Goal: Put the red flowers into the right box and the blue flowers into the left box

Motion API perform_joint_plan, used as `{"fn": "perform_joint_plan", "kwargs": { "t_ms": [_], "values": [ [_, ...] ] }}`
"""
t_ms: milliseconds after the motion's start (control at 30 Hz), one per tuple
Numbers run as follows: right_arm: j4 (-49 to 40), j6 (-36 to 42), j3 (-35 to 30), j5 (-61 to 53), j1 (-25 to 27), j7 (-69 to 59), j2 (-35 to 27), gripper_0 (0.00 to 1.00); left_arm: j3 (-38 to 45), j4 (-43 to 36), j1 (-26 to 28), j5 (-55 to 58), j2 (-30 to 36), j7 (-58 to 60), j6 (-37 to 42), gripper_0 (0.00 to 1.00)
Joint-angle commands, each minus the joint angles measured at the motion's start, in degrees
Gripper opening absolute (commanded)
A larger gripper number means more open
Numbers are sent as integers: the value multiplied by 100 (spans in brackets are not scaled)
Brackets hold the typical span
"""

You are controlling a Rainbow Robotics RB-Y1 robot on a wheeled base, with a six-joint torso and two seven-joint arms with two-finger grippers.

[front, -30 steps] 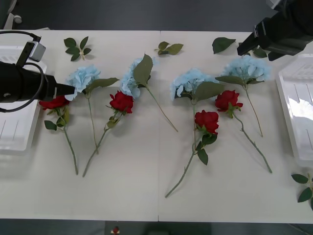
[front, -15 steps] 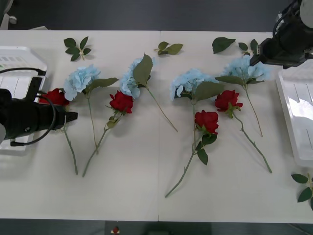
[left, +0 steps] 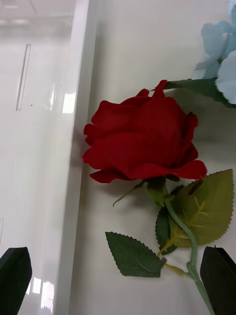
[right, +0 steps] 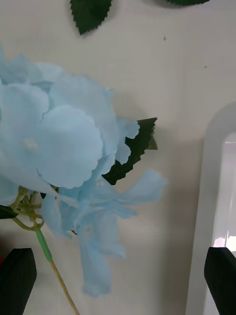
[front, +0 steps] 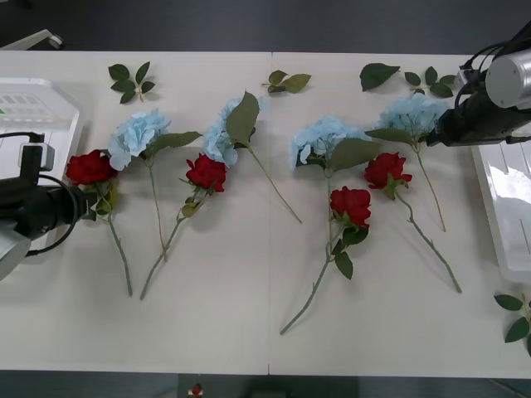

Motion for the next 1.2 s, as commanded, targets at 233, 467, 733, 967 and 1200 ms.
{"fn": "perform_joint_plan", "kwargs": {
  "t_ms": [233,467,733,967,1200],
  "values": [
    [177,-103,46,-53,-45,849,188,100,-467,824,-906,-244,-495,-40,-48,100],
    [204,-103,108,-53,-27,902,329,100,-485,1167,-1100,-271,-838,-84,-30,100],
    [291,-332,354,-79,-27,955,558,100,-485,1826,-1240,-359,-1251,-154,-109,100],
    [581,-666,529,-88,-36,946,804,100,-485,1879,-1258,-332,-1330,-154,-118,0],
    [643,-674,538,-70,-27,946,848,83,-476,1686,-1240,81,-1225,-181,-109,0]
  ]
}}
